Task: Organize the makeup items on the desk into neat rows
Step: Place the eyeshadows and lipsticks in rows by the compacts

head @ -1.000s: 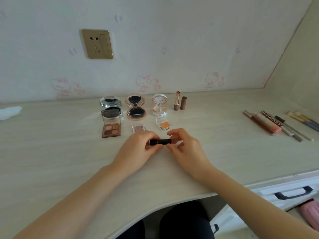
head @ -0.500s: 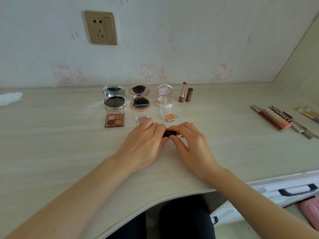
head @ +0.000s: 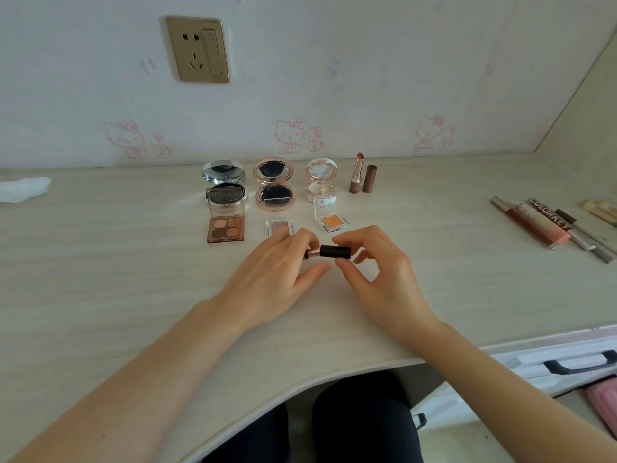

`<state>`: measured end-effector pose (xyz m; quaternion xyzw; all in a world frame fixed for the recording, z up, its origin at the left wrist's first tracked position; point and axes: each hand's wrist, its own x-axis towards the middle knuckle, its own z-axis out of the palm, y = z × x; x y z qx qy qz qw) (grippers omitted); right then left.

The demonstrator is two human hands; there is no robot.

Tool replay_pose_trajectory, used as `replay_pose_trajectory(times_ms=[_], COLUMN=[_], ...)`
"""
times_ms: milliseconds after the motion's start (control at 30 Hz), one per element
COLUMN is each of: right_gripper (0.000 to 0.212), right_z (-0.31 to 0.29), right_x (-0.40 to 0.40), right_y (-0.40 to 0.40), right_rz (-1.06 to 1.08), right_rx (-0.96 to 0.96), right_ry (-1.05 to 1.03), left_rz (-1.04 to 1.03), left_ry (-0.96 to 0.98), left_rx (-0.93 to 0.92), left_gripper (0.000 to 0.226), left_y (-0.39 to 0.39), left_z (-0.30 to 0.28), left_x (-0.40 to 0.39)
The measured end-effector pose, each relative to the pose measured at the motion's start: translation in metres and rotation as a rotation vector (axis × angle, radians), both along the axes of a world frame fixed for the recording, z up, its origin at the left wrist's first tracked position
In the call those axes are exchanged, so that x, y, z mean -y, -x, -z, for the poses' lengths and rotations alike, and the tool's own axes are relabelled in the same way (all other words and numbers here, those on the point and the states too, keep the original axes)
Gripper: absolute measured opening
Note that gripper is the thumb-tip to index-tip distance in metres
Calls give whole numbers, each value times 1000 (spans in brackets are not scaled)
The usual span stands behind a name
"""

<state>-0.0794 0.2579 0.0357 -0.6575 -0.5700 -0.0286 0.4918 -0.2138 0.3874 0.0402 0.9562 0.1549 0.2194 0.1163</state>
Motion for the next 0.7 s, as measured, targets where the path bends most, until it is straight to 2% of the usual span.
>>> replay_pose_trajectory(times_ms=[67,200,267,500,700], right_gripper=[22,15,13,17,19], right_z=[-4,-12,-15,-19,-21], right_x=[2,4,5,3,-9], right_y=[0,-5,-12,-53,-98], right_rz=[5,21,27,138,258], right_rx=[-203,-816,-1003,-1060,-923], right_ry=[20,-60,-110,-58,3], left_rz=[1,-28,-35,14,-38], left_ry=[108,374,509,827,1032], left_rx=[33,138,179,286,377], left_gripper=[34,23,18,14,17], left_y=[0,-4,-8,-51,-128], left_z=[2,3,0,-16,-30], left_x=[0,-3,-1,8,13])
